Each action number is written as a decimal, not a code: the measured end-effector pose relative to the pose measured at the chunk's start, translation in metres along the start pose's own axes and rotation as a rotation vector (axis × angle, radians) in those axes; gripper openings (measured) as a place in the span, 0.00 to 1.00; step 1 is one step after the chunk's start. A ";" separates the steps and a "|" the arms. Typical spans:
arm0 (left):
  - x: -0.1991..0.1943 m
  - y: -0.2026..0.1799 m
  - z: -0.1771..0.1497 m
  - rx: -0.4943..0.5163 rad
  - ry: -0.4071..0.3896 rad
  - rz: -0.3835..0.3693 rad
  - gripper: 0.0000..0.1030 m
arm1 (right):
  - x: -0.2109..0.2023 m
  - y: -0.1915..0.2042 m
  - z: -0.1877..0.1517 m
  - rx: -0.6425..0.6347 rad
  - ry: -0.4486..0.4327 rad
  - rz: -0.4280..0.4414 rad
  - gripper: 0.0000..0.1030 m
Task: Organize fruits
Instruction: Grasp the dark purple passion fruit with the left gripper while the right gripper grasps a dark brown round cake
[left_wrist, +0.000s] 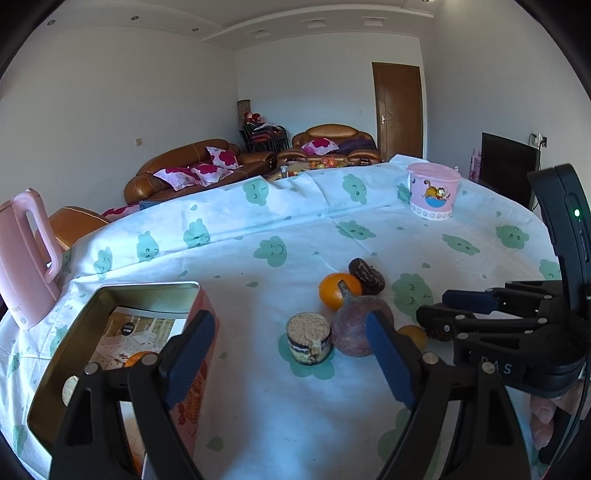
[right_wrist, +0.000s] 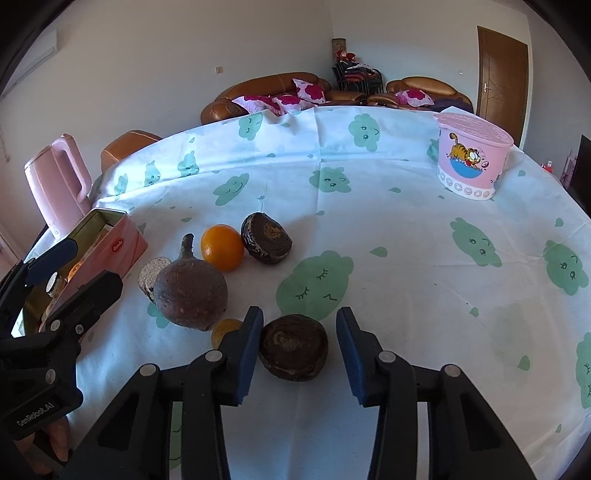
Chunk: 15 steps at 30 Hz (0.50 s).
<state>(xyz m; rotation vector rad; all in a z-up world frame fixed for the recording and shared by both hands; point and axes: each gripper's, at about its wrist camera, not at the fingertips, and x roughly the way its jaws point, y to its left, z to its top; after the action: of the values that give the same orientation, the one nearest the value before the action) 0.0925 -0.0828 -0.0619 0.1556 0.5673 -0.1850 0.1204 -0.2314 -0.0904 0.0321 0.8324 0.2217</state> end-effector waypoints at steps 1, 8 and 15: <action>0.001 -0.003 0.000 0.008 0.001 -0.004 0.84 | 0.000 0.001 0.000 -0.002 0.000 -0.002 0.35; 0.007 -0.008 0.002 0.016 0.021 -0.017 0.83 | 0.003 -0.002 0.000 0.013 0.017 0.028 0.37; 0.017 -0.023 0.004 0.079 0.065 -0.045 0.76 | -0.005 -0.003 -0.001 0.021 -0.023 0.003 0.36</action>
<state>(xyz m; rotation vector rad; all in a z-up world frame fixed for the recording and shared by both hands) 0.1040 -0.1077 -0.0704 0.2265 0.6293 -0.2466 0.1168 -0.2358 -0.0878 0.0559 0.8114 0.2154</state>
